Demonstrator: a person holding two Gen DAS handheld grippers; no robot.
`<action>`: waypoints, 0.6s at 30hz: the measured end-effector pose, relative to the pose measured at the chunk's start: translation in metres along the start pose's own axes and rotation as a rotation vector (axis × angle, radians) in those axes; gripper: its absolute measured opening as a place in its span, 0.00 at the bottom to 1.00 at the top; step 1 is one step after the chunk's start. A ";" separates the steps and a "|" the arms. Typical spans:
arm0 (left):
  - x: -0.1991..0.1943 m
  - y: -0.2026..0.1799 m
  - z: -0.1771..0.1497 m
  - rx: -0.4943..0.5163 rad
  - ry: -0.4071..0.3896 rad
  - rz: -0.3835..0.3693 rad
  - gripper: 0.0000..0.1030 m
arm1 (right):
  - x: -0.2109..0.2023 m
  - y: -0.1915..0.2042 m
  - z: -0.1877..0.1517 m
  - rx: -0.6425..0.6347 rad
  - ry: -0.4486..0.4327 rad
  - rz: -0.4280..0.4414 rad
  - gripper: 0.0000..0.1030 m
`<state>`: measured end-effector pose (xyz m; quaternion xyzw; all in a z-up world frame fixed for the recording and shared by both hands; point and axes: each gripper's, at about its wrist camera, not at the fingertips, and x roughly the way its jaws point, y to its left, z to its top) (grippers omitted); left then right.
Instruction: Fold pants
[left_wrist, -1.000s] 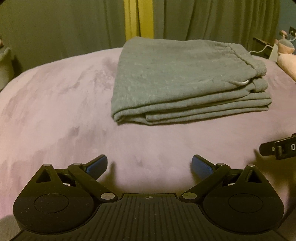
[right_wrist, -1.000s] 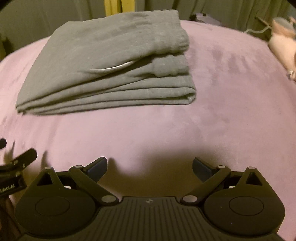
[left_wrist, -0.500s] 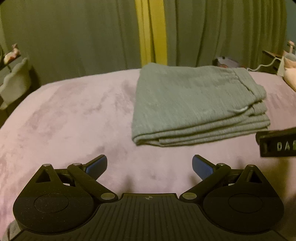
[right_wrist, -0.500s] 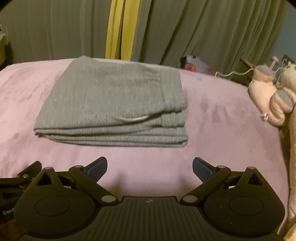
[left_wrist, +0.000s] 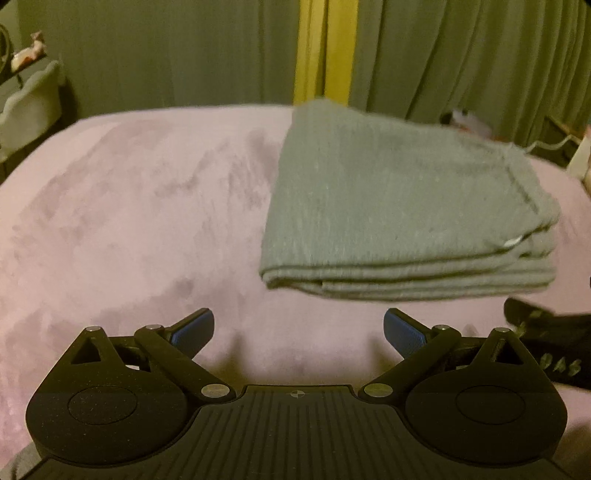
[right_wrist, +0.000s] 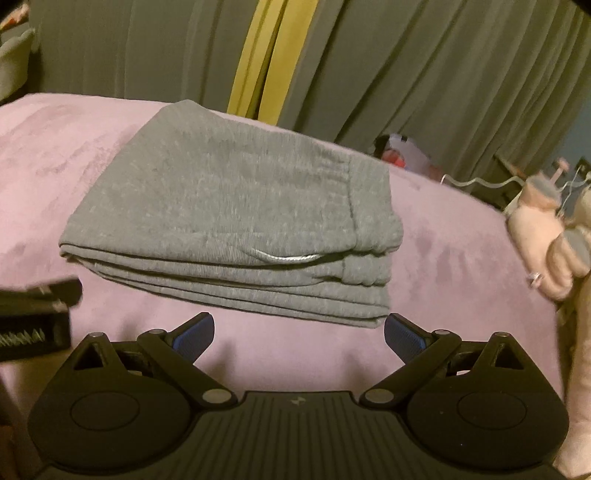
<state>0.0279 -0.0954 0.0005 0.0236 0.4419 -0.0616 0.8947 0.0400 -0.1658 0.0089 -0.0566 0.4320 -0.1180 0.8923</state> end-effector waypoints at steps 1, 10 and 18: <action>0.004 -0.001 0.000 0.003 0.009 -0.005 0.99 | 0.004 -0.002 0.000 0.019 0.000 0.006 0.96; 0.020 -0.011 -0.004 0.047 0.037 -0.010 0.99 | 0.029 -0.013 -0.002 0.086 0.010 0.035 0.96; 0.026 -0.014 -0.004 0.059 0.056 -0.009 0.99 | 0.030 -0.012 -0.004 0.059 -0.010 0.047 0.96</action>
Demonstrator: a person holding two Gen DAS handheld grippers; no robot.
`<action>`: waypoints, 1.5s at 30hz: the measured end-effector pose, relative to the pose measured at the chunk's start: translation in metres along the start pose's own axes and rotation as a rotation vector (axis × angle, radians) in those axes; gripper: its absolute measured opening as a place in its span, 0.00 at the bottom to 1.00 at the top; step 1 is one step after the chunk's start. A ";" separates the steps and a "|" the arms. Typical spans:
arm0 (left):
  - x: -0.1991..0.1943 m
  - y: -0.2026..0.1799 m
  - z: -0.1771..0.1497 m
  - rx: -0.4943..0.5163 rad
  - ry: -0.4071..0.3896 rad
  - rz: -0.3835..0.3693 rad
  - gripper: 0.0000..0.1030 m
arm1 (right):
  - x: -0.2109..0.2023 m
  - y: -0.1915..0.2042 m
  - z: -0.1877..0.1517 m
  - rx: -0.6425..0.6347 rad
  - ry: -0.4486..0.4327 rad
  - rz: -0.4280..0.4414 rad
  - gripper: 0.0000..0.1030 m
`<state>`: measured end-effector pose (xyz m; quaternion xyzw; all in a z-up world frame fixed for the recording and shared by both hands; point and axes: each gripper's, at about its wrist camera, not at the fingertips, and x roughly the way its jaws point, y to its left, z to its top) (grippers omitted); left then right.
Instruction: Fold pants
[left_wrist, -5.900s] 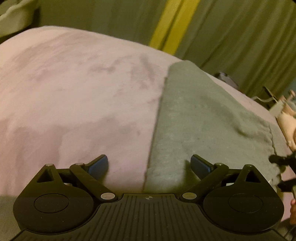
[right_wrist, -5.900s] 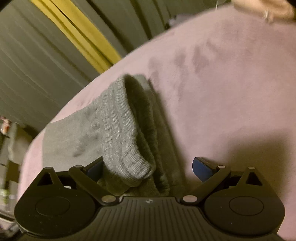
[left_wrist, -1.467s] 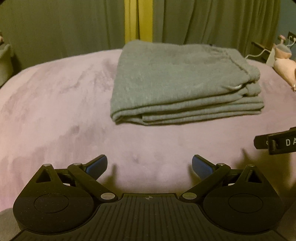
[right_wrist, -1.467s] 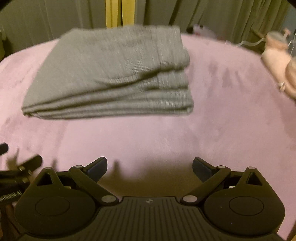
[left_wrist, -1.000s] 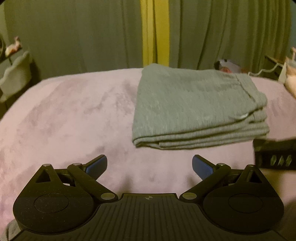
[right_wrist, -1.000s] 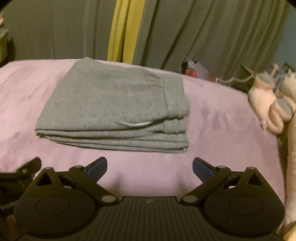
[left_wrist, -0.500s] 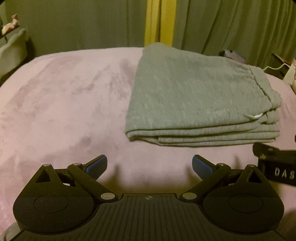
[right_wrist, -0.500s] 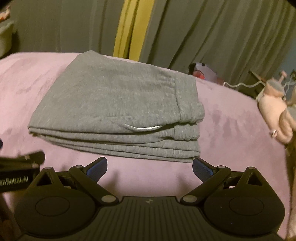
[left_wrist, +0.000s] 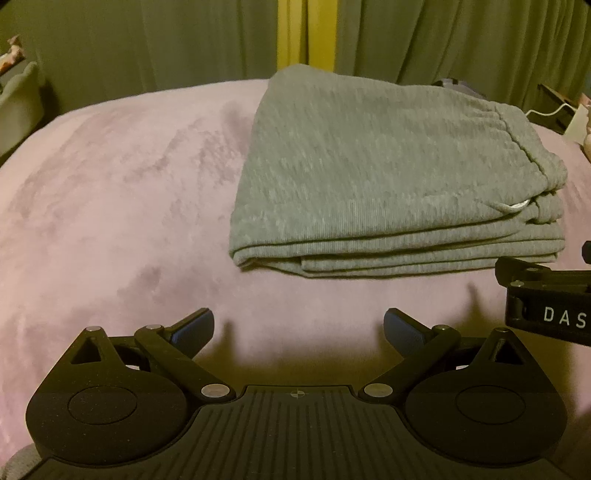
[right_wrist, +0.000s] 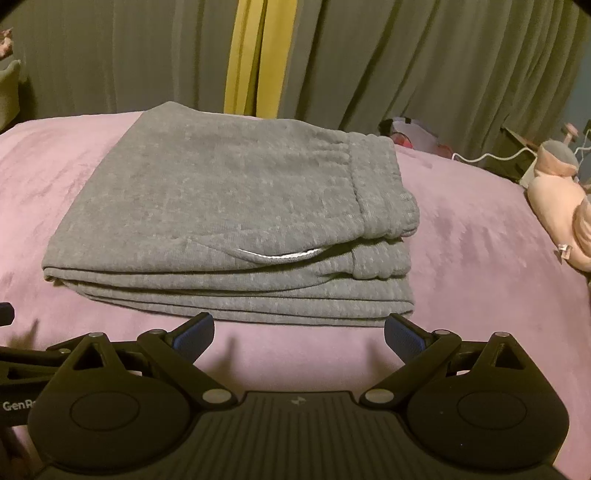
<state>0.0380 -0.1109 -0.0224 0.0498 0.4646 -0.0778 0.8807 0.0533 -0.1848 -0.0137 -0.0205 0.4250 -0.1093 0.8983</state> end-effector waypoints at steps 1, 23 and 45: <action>0.000 0.000 0.000 0.001 0.002 0.001 0.99 | 0.000 0.001 0.000 -0.005 -0.003 -0.002 0.96; 0.002 0.003 -0.001 -0.016 0.008 0.000 0.99 | 0.001 -0.001 0.000 -0.009 -0.003 -0.012 0.96; 0.004 0.004 -0.002 -0.022 0.012 0.007 0.99 | 0.001 -0.002 -0.001 -0.002 -0.001 -0.010 0.96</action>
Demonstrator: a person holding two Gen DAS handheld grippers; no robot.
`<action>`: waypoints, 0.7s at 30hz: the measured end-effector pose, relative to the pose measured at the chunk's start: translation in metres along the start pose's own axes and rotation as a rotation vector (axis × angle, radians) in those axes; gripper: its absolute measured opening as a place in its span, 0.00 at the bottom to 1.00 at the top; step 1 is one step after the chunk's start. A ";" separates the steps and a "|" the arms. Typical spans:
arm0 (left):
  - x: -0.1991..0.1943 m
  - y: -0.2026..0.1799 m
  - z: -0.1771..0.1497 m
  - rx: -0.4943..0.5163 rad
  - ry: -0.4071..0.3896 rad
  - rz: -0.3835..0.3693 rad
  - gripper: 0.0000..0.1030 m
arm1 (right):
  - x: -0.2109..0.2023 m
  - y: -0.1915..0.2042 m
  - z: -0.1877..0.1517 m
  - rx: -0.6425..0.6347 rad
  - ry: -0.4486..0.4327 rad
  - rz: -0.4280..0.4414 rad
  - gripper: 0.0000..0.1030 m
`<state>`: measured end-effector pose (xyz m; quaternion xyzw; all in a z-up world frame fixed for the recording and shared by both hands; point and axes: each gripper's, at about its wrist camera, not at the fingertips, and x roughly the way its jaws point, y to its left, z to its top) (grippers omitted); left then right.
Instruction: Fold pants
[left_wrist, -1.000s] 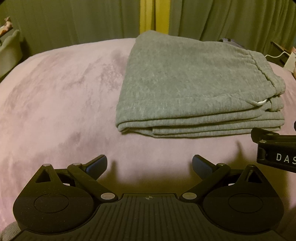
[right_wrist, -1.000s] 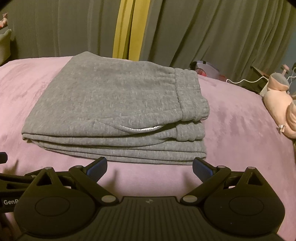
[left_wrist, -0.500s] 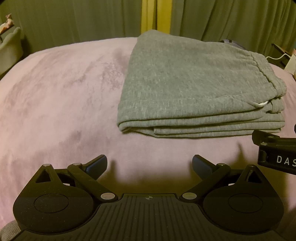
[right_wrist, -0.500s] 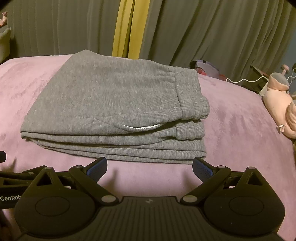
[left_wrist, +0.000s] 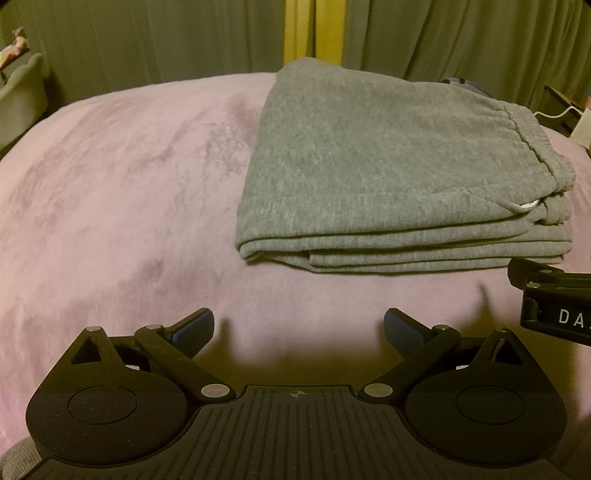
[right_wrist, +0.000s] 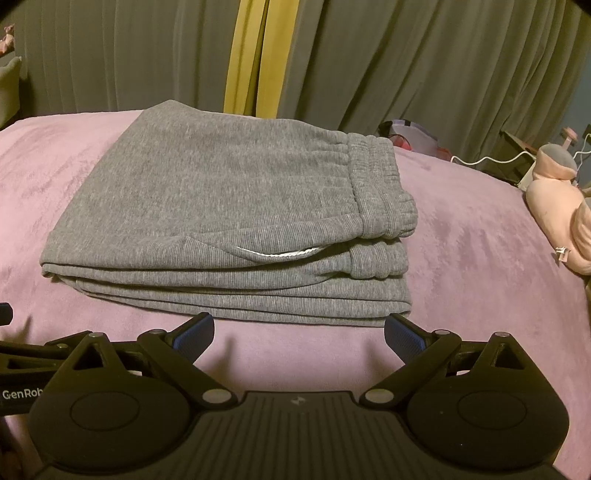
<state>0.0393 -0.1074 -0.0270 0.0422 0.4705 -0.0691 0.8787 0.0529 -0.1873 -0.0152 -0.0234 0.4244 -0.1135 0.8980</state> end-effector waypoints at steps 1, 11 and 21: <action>0.000 0.000 0.000 0.000 0.001 0.001 0.99 | 0.000 0.000 0.000 0.001 0.001 0.001 0.96; 0.001 0.000 0.000 0.000 0.003 0.002 0.99 | 0.000 -0.002 0.000 0.007 0.001 0.005 0.96; 0.002 0.000 -0.001 -0.001 0.003 0.003 0.99 | 0.001 -0.002 0.000 0.007 0.002 0.005 0.96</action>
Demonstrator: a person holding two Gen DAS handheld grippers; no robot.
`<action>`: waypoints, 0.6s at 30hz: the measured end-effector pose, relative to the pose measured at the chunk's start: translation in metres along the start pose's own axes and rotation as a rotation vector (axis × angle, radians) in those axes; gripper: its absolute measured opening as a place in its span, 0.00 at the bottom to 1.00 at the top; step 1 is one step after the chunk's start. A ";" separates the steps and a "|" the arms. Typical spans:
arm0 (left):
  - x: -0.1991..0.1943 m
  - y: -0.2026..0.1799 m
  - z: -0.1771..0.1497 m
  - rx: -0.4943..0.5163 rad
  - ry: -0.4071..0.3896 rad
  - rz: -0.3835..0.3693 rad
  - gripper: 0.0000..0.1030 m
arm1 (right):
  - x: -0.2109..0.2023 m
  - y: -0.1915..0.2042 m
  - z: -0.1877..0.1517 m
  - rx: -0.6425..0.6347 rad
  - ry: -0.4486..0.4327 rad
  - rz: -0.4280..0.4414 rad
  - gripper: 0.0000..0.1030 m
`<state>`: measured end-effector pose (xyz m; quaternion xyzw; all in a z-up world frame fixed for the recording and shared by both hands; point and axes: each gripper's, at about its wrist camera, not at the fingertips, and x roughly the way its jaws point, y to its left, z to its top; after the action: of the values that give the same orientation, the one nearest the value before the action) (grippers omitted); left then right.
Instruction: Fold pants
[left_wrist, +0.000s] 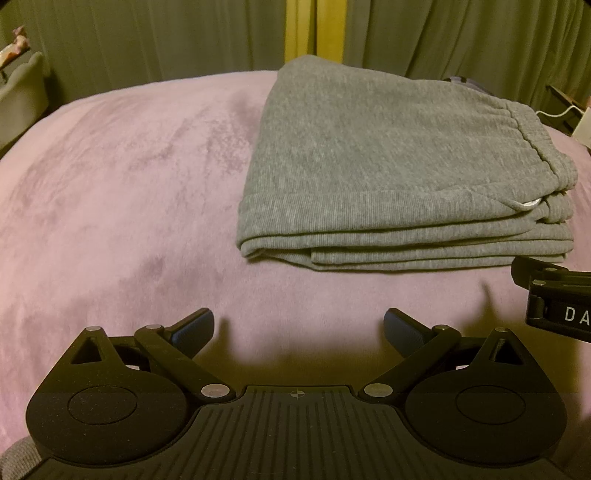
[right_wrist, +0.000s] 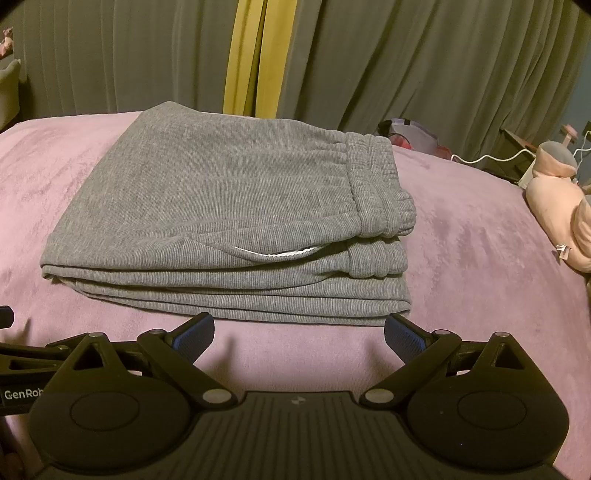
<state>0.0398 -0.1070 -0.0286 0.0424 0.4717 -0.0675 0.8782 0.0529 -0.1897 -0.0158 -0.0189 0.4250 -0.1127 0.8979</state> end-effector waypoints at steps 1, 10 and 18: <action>0.000 0.000 0.000 0.000 0.000 0.000 0.99 | 0.000 0.000 0.000 -0.001 -0.001 0.000 0.96; 0.000 0.000 0.000 0.001 0.000 0.000 0.99 | 0.000 0.000 0.000 0.001 -0.002 0.001 0.96; 0.001 0.001 -0.002 0.000 0.002 0.006 0.99 | 0.000 0.000 0.001 -0.001 -0.003 0.005 0.96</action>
<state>0.0392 -0.1055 -0.0300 0.0437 0.4722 -0.0647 0.8780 0.0531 -0.1896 -0.0151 -0.0185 0.4236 -0.1104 0.8989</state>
